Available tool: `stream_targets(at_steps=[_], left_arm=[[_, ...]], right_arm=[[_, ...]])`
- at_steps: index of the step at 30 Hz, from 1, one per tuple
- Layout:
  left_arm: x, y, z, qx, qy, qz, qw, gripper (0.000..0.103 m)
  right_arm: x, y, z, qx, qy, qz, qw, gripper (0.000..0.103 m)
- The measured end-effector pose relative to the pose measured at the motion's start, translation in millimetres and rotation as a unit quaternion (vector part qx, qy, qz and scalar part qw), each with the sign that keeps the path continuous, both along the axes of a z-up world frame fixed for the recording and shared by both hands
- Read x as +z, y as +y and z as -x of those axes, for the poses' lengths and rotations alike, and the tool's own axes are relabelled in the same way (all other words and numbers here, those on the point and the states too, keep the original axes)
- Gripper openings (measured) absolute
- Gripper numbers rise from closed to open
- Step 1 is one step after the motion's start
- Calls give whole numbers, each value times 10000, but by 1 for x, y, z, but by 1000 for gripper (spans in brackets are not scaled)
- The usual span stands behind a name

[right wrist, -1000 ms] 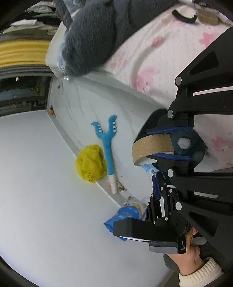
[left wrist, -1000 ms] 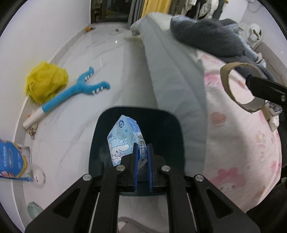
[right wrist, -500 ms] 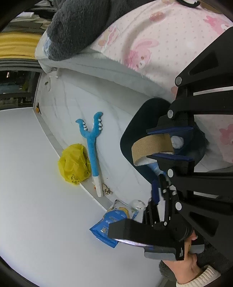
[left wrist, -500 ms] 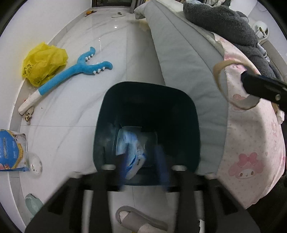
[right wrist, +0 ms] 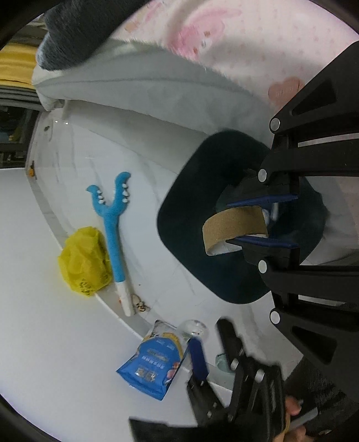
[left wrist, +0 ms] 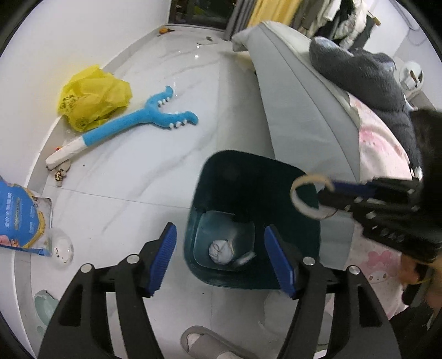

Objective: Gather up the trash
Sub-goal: 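Open the left gripper over the bin while the right gripper releases the tape roll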

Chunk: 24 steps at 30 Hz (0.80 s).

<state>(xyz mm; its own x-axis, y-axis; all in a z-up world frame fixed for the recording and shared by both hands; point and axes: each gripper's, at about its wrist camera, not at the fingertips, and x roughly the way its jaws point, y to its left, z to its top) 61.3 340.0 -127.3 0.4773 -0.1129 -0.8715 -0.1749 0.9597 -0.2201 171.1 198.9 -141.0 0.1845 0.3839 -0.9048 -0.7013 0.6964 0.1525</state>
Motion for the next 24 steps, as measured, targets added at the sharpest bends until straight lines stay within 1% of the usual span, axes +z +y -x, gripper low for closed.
stream_targets(at_steps=[4, 6, 9, 12, 15, 20, 22, 23, 24], left_arm=[[7, 12, 6, 128, -87, 17, 9999, 69], [15, 18, 10, 189, -208, 24, 9996, 68], [28, 22, 15, 227, -440, 15, 9988, 63], [42, 22, 19, 206, -692, -114, 9973, 59], [55, 20, 23, 190, -905, -239, 9954, 58], [69, 22, 25, 218, -1145, -187, 9930, 58], [74, 23, 25, 257, -1231, -166, 9919, 58], [79, 21, 25, 256, -1291, -242, 9910, 59], [83, 21, 26, 239, -1369, -303, 9898, 60]], right_arm=[[-13, 10, 2, 52, 75, 147, 9999, 21], [-19, 13, 3, 76, 93, 218, 9997, 21], [-28, 19, 5, 111, 147, 320, 9993, 21], [-35, 24, 8, 159, 175, 433, 9988, 21], [-44, 27, 10, 185, 216, 599, 9978, 22], [-54, 29, 12, 228, 327, 719, 9966, 23], [-57, 29, 13, 235, 342, 785, 9961, 33], [-58, 28, 13, 223, 341, 813, 9959, 43], [-58, 27, 14, 214, 339, 820, 9958, 44]])
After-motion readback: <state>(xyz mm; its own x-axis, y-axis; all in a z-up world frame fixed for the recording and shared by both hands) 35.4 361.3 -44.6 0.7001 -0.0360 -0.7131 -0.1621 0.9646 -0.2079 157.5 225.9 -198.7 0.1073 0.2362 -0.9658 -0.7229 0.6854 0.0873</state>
